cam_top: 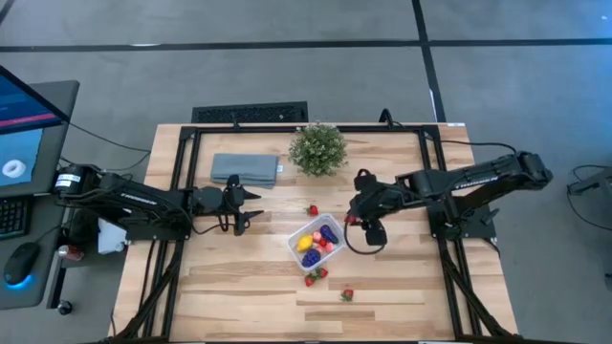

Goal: Pick and placing Produce into tupperware
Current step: Put the red strawberry into the transparent bin

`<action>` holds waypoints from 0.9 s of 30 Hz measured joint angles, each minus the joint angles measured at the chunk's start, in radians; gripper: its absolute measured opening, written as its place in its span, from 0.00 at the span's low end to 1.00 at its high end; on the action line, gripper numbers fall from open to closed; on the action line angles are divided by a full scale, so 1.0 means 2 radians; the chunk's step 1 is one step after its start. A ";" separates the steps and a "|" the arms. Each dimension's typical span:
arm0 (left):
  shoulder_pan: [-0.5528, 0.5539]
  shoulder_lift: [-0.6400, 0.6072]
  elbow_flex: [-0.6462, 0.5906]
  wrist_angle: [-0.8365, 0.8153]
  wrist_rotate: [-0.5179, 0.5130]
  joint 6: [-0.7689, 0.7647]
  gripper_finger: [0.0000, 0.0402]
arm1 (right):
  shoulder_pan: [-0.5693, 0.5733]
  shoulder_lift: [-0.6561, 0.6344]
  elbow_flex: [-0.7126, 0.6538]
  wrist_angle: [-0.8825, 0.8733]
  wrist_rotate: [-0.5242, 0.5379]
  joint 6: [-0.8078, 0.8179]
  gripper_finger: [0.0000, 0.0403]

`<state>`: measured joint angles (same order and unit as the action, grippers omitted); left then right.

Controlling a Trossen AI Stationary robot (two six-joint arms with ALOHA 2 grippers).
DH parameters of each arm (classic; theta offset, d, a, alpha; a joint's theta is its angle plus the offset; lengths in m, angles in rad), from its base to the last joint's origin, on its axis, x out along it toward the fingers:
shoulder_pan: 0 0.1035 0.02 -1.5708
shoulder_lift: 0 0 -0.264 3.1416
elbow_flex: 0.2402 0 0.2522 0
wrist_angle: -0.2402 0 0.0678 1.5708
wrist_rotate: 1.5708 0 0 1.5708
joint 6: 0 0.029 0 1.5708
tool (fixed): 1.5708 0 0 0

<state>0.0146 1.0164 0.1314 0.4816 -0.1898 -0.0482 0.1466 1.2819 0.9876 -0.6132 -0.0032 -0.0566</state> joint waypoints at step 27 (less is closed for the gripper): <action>0.000 0.000 0.000 0.003 0.005 -0.007 0.56 | 0.020 0.142 0.002 0.200 -0.026 -0.055 0.45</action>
<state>0.0139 1.0161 0.1318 0.4874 -0.1795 -0.0618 0.1871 1.5652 0.9909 -0.2135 -0.0555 -0.1662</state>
